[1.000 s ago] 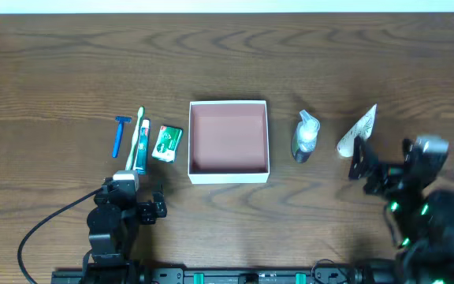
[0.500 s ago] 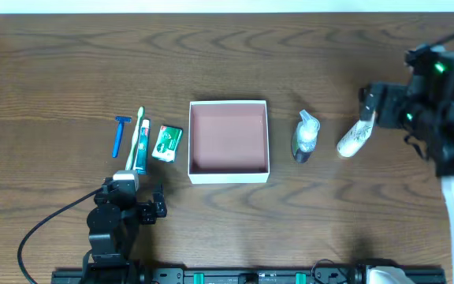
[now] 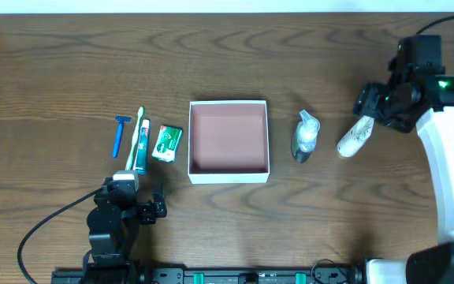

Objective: Pack container

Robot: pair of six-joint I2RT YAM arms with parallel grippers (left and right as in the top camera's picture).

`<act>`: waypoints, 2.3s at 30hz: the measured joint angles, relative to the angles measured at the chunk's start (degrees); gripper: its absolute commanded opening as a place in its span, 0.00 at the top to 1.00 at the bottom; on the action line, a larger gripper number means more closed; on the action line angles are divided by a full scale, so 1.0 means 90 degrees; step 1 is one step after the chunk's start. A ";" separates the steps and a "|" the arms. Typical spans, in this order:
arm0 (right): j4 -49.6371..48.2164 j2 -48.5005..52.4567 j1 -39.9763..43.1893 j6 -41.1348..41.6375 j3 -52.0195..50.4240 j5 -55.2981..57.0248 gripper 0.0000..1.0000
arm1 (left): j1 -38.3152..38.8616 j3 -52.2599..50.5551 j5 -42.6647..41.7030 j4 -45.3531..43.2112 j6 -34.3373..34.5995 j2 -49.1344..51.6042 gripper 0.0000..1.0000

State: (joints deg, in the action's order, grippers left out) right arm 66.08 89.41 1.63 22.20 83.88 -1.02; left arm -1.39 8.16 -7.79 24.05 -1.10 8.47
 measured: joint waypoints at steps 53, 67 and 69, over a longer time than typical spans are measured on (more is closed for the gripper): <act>-0.0544 0.1778 -0.4087 0.0335 0.2278 0.0498 0.99 | 0.0000 0.0000 0.0000 0.0000 0.0000 0.0000 0.02; -0.0546 0.2215 -0.4053 0.0342 0.2278 0.0767 0.95 | 0.0000 0.0000 0.0000 0.0000 0.0000 0.0000 0.02; -0.0571 0.2229 -0.4053 0.0362 0.2280 0.0792 0.85 | 0.0000 0.0000 0.0000 0.0000 0.0000 0.0000 0.02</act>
State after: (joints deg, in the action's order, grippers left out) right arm 60.95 109.47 -34.85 25.45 104.40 6.11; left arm -1.39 8.16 -7.79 24.05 -1.10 8.47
